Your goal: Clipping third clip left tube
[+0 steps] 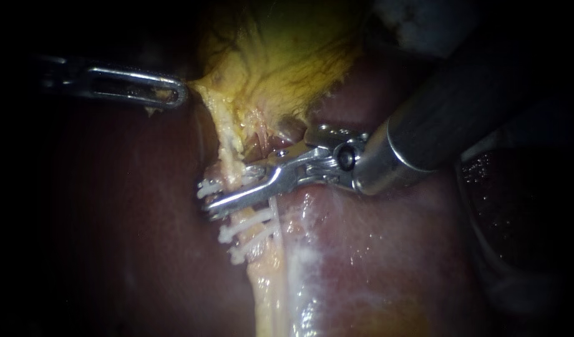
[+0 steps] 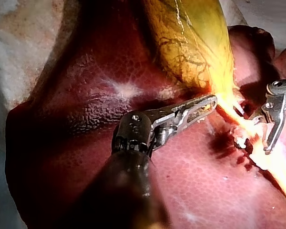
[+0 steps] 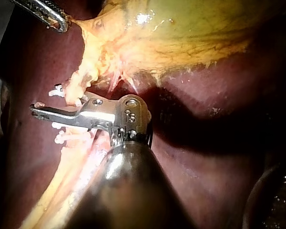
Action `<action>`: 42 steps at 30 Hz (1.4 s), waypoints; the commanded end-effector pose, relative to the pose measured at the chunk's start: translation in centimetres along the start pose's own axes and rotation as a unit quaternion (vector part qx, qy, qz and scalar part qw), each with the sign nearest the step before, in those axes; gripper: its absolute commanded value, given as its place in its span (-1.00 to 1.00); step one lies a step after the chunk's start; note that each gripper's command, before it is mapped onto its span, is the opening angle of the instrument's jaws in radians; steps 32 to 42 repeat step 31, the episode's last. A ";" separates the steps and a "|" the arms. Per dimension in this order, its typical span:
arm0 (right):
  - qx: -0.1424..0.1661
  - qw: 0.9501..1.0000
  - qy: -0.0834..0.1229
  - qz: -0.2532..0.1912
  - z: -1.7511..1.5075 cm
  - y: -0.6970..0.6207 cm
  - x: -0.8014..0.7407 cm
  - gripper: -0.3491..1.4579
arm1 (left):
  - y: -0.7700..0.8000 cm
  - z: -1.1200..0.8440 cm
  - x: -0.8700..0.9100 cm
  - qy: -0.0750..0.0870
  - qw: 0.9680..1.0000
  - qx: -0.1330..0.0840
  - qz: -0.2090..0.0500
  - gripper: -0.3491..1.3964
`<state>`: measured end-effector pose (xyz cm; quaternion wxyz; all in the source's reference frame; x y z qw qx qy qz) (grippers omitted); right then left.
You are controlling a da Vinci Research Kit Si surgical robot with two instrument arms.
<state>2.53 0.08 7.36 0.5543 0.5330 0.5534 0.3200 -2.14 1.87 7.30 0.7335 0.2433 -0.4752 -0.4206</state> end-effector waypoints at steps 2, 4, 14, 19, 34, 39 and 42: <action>0.001 1.000 -0.001 0.000 0.01 0.00 0.00 -0.27 | 0.00 0.00 0.00 0.000 1.000 0.000 0.000 -1.00; 0.002 1.000 -0.002 0.000 0.01 0.00 0.00 -0.37 | 0.01 0.00 0.00 0.000 1.000 0.000 0.000 -1.00; 0.003 1.000 -0.003 0.002 0.06 0.04 -0.03 -1.00 | 0.01 0.00 0.00 0.000 1.000 0.000 0.000 -1.00; 0.005 1.000 0.000 -0.008 0.13 0.09 -0.05 -1.00 | 0.01 0.00 0.00 0.000 1.000 0.000 0.000 -1.00; 0.009 1.000 -0.005 -0.015 0.15 0.15 -0.17 -1.00 | 0.01 -0.01 0.00 0.000 1.000 0.000 0.000 -1.00; 0.009 1.000 -0.005 -0.015 0.15 0.15 -0.17 -1.00 | 0.01 -0.01 0.00 0.000 1.000 0.000 0.000 -1.00; 0.009 1.000 -0.005 -0.015 0.15 0.15 -0.17 -1.00 | 0.01 -0.01 0.00 0.000 1.000 0.000 0.000 -1.00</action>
